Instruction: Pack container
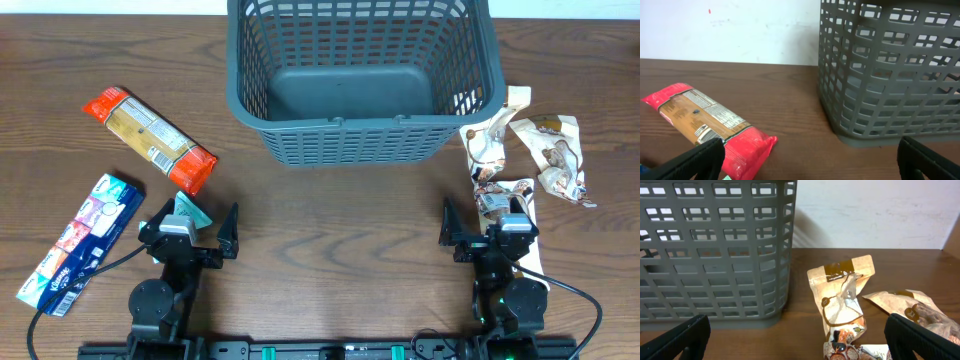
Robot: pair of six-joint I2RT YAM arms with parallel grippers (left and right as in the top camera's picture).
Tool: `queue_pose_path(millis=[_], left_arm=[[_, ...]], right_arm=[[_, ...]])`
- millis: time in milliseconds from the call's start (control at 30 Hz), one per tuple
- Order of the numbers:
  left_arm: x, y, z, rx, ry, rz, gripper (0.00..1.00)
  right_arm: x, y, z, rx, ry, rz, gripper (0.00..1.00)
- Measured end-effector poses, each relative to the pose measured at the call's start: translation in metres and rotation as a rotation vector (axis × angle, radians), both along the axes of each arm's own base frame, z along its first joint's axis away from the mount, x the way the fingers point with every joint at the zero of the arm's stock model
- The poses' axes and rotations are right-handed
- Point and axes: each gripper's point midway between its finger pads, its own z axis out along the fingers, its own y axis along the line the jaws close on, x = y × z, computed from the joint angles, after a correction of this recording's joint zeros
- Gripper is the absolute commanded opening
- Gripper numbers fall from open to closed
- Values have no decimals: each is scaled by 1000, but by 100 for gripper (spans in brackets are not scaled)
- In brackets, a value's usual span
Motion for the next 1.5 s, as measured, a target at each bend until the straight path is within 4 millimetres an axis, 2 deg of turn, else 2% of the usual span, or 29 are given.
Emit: queue_pose_path(millis=[800,1000,1067,1100,1133,1200,1267,1333,1400,1500], left_arm=[[0,2,0,-5,1,13,99],[-2,4,-2,-38,48,26,98],[-6,5,-3,-56,105,37,99],[-7,6,-1,-60,129,44,99],[-8,7,7,-65,136,50,98],[-10,9,31,-75,145,63,99],[-9,11,62,-84,129,74,98],[-8,14,87,-87,129,86,98],[-4,15,101,-84,152,96,98],[4,15,101,-74,229,103,99]], right_arm=[[0,1,0,15,0,3,99],[-1,1,4,72,-2,0,99],[-3,-2,21,81,-15,-11,99],[-5,-4,38,81,-31,-20,99],[-6,-6,46,82,-43,-25,99],[-10,-12,82,69,-61,-50,99],[-11,-18,115,47,-57,-76,99],[-8,-23,137,20,-20,-96,99],[-2,-28,156,-11,42,-112,99],[13,-35,171,-49,183,-119,99]])
